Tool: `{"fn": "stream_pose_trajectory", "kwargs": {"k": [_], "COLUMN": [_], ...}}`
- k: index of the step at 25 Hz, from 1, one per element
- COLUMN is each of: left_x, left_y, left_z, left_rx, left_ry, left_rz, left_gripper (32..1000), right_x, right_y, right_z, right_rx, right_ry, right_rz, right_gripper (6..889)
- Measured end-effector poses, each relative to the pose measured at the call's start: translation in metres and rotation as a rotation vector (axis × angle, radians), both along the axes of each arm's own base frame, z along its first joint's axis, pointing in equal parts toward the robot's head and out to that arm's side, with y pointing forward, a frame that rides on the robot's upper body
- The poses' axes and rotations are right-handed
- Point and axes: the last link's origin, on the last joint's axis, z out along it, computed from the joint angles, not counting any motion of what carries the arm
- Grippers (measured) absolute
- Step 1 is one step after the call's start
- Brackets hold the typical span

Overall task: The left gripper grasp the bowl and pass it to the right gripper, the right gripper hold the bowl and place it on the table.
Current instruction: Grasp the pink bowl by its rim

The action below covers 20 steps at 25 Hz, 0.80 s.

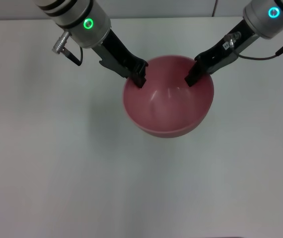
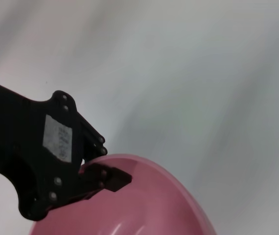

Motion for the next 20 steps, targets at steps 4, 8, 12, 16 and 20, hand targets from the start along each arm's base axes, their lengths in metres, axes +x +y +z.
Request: {"fn": "stream_pose_trajectory", "kwargs": {"k": [4, 8, 12, 16, 20], "left_x": [0.0000, 0.0001, 0.0000, 0.0004, 0.0009], "left_y": [-0.0002, -0.0003, -0.0003, -0.0002, -0.0001], "left_z": [0.0000, -0.0001, 0.0000, 0.0001, 0.0000], "left_rx": [-0.001, -0.002, -0.002, -0.002, -0.002], "left_ry": [0.000, -0.001, 0.000, 0.000, 0.000], "left_rz": [0.001, 0.001, 0.001, 0.000, -0.001], "left_gripper": [43, 43, 43, 43, 42], "right_x": [-0.0004, -0.0002, -0.0014, -0.0026, -0.0025], "right_y": [0.0003, 0.0007, 0.0013, 0.0014, 0.0009], "right_z": [0.0000, 0.0008, 0.0011, 0.0005, -0.0001], "right_rx": [0.000, 0.001, 0.000, -0.002, -0.007], "right_ry": [-0.006, -0.008, -0.009, -0.011, -0.018], "right_rz": [0.005, 0.005, 0.007, 0.011, 0.015], "right_gripper": [147, 139, 130, 126, 127]}}
